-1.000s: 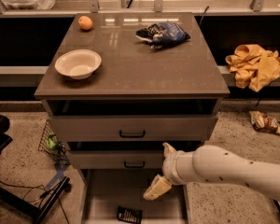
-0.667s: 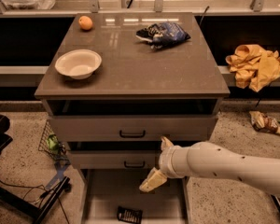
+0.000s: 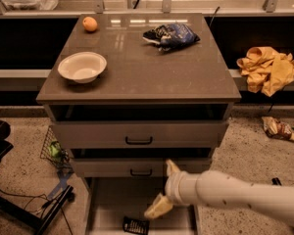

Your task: Pick rxbar chocolate from bottom drawer and place on counter

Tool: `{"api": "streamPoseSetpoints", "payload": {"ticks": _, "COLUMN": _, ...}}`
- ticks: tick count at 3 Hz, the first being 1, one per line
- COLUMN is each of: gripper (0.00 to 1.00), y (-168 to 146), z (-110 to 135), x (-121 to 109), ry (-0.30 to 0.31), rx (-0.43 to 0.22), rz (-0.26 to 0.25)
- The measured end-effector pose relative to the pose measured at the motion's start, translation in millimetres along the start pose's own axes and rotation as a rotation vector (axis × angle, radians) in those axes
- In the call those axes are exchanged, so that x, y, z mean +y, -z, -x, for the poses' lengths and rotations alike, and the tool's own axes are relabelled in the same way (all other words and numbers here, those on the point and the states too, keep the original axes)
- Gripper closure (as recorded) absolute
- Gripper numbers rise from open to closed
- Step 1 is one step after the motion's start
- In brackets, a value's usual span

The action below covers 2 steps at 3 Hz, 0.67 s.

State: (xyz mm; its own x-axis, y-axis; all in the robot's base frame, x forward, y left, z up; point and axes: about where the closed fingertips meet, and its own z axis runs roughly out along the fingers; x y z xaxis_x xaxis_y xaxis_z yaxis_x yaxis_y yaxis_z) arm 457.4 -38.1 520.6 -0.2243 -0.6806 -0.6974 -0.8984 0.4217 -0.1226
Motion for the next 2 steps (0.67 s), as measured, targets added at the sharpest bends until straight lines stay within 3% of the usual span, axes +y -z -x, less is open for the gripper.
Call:
{"api": "streamPoseSetpoints", "payload": {"ticks": 1, "gripper": 0.00, "y": -42, "z": -56, "x": 38, "ry": -0.058, "rx": -0.031, "rz": 0.000}}
{"api": "streamPoseSetpoints", "payload": {"ticks": 2, "gripper": 0.00, "y": -106, "z": -108, "x": 63, "ry": -0.045, "rx": -0.068, "rz": -0.025}}
